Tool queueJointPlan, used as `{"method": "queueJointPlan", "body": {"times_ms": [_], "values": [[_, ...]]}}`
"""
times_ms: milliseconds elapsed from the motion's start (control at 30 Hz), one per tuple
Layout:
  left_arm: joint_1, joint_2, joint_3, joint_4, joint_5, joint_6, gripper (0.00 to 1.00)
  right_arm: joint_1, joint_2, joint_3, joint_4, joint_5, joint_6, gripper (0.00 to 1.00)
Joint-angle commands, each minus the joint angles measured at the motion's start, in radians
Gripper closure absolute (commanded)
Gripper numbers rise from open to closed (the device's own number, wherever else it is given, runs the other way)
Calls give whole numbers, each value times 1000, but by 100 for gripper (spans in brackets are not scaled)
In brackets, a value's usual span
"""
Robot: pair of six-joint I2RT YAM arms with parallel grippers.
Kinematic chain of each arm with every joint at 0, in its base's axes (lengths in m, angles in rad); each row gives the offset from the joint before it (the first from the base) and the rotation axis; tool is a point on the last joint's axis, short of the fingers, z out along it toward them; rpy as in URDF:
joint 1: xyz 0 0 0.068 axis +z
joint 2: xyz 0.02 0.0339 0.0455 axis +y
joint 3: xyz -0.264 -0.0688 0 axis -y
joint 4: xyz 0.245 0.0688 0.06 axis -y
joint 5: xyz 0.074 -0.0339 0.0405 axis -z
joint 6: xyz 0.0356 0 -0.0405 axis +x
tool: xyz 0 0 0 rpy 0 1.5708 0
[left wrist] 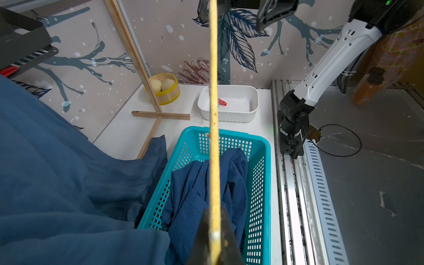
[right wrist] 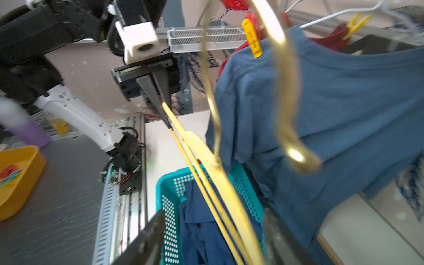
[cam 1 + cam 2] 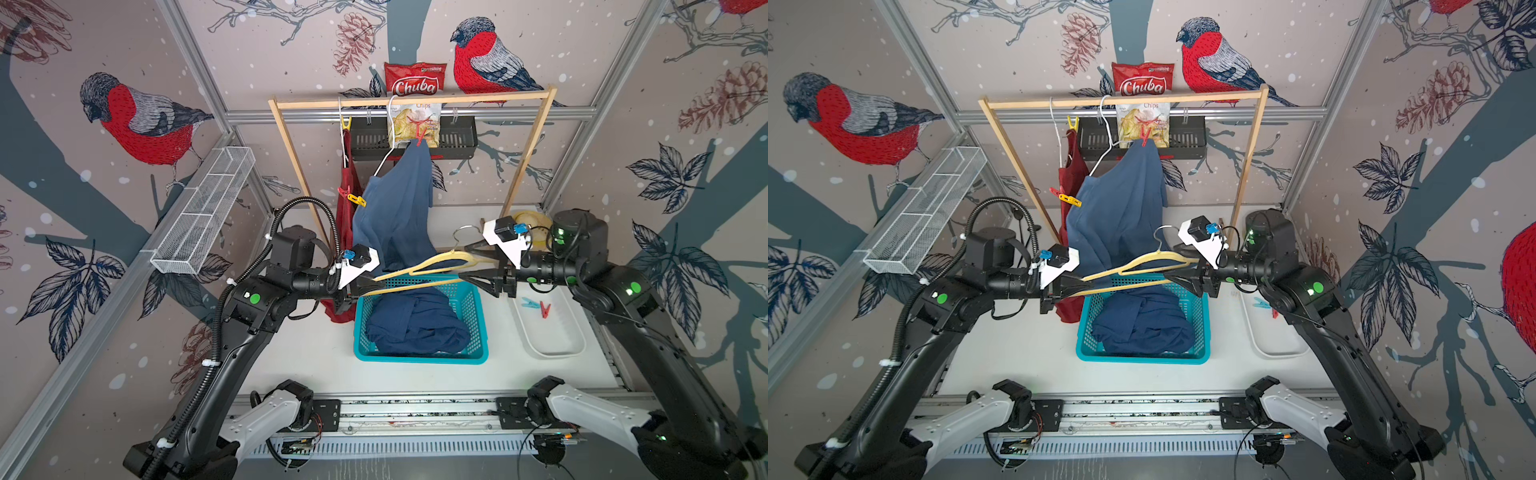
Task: Remove the clothespins securing t-shirts to the hanger
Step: Place the hanger on the clothes rail.
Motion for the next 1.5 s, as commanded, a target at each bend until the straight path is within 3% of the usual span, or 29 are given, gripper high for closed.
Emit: {"method": "queueJointPlan", "body": {"times_ms": [0, 133, 200, 300, 433, 567, 900, 1167, 1467], "values": [[3, -24, 5, 167, -75, -176, 100, 0, -46, -31, 212, 196, 128, 7], [2, -33, 20, 244, -235, -316, 100, -1, -59, -29, 261, 424, 218, 6], [3, -22, 31, 277, -234, -381, 100, -4, -57, -33, 260, 531, 250, 6], [0, -9, 32, 359, -242, -507, 100, -5, -66, -60, 263, 590, 269, 6], [-45, -11, 22, 487, -400, -647, 100, -8, -74, -93, 273, 660, 317, 6], [-118, 14, 44, 561, -583, -730, 100, -10, -75, -127, 276, 684, 351, 7], [-254, 214, 152, 676, -773, -818, 100, -14, -112, -205, 300, 659, 358, 6], [-288, 404, 308, 767, -802, -833, 100, -23, -112, -217, 293, 626, 360, 6], [-309, 623, 508, 727, -804, -808, 100, -37, -123, -238, 288, 630, 348, 6]]}}
